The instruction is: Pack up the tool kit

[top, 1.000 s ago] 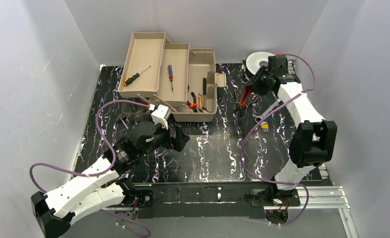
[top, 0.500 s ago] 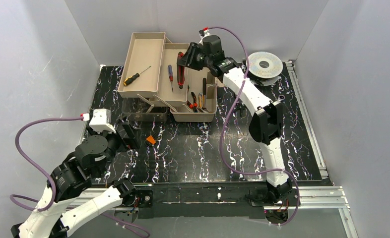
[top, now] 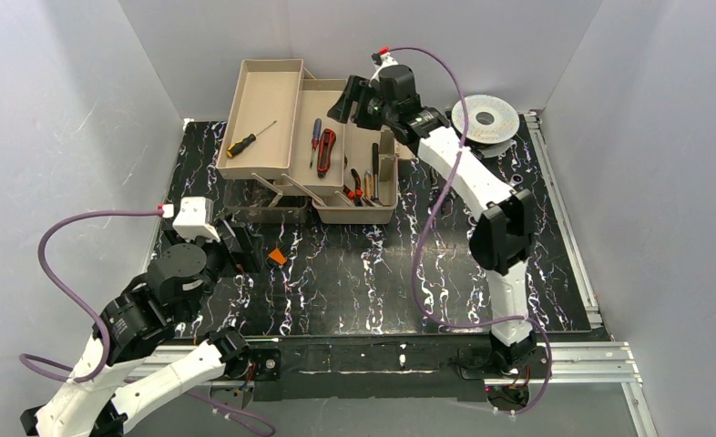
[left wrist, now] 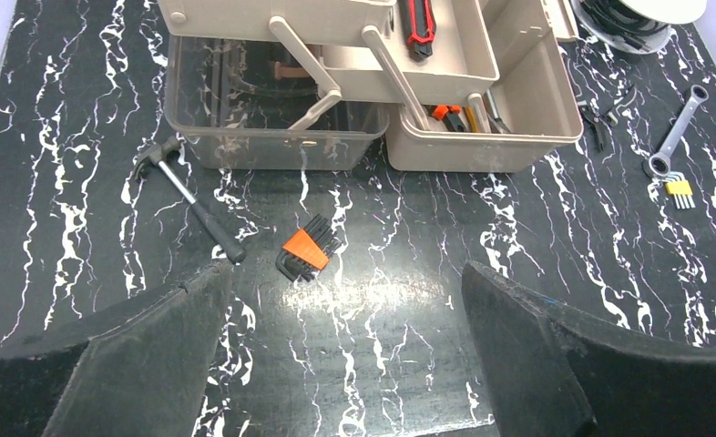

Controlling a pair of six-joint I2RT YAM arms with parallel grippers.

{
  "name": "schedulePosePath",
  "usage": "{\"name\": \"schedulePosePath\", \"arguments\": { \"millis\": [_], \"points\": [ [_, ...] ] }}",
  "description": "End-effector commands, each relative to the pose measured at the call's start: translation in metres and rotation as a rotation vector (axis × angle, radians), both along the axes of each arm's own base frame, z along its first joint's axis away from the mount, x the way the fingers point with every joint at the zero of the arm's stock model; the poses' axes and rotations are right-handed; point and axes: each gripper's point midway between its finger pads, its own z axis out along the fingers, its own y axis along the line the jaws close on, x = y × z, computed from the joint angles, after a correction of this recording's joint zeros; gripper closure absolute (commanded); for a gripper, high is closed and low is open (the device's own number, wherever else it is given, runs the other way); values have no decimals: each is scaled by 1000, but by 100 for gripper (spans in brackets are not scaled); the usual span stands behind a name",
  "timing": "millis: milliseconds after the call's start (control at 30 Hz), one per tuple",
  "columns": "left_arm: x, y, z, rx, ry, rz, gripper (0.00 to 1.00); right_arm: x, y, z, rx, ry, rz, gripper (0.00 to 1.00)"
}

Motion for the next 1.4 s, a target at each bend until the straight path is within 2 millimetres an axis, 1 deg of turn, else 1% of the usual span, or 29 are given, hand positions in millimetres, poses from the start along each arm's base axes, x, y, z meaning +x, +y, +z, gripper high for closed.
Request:
{"name": "schedulePosePath", "arguments": {
  "millis": [0, 33, 67, 167, 233, 267, 367, 500, 533, 600, 667, 700, 800, 867, 900, 933, 1000, 1067, 1167, 1267, 1367],
  "points": [
    [3, -7, -6, 28, 12, -28, 2, -33, -38, 71, -20, -193, 3, 23],
    [3, -9, -8, 32, 15, -41, 2, -42, -51, 80, -28, -219, -6, 23],
    [3, -13, -9, 32, 16, -60, 2, -49, -62, 80, -45, -230, -17, 23],
    [4, -25, -15, 34, 20, -116, 2, -67, -100, 75, -108, -256, -81, 23],
    [5, -33, -19, 36, 22, -151, 2, -79, -126, 68, -151, -272, -130, 23],
    [7, -39, -21, 36, 24, -168, 2, -85, -138, 55, -183, -269, -150, 23],
    [11, -53, -29, 42, 38, -208, 2, -105, -168, 41, -228, -304, -206, 23],
    [16, -75, -37, 36, 62, -273, 2, -131, -194, 12, -261, -333, -250, 24],
    [17, -80, -39, 33, 68, -289, 2, -134, -200, 8, -257, -343, -274, 24],
    [19, -92, -43, 25, 76, -328, 2, -143, -212, -8, -257, -337, -311, 25],
    [20, -103, -47, 23, 90, -367, 2, -150, -219, -32, -259, -300, -331, 26],
    [20, -108, -50, 23, 97, -385, 2, -152, -223, -37, -258, -288, -350, 26],
    [21, -121, -61, 32, 118, -433, 2, -156, -245, -68, -299, -200, -461, 27],
    [22, -128, -71, 36, 129, -456, 2, -158, -267, -90, -352, -131, -570, 28],
    [23, -131, -78, 35, 134, -464, 2, -160, -277, -98, -382, -105, -619, 29],
    [24, -135, -91, 40, 152, -472, 2, -162, -288, -104, -410, -85, -671, 29],
    [25, -141, -110, 24, 175, -472, 2, -165, -306, -114, -438, -47, -772, 30],
    [28, -148, -127, -4, 182, -474, 2, -169, -318, -124, -449, -15, -840, 30],
    [32, -151, -155, -6, 193, -459, 2, -172, -324, -136, -451, 23, -854, 32],
    [36, -149, -183, 45, 165, -467, 2, -172, -329, -150, -431, 109, -835, 33],
    [38, -142, -201, 77, 162, -441, 2, -170, -333, -165, -401, 221, -802, 34]
  ]
}}
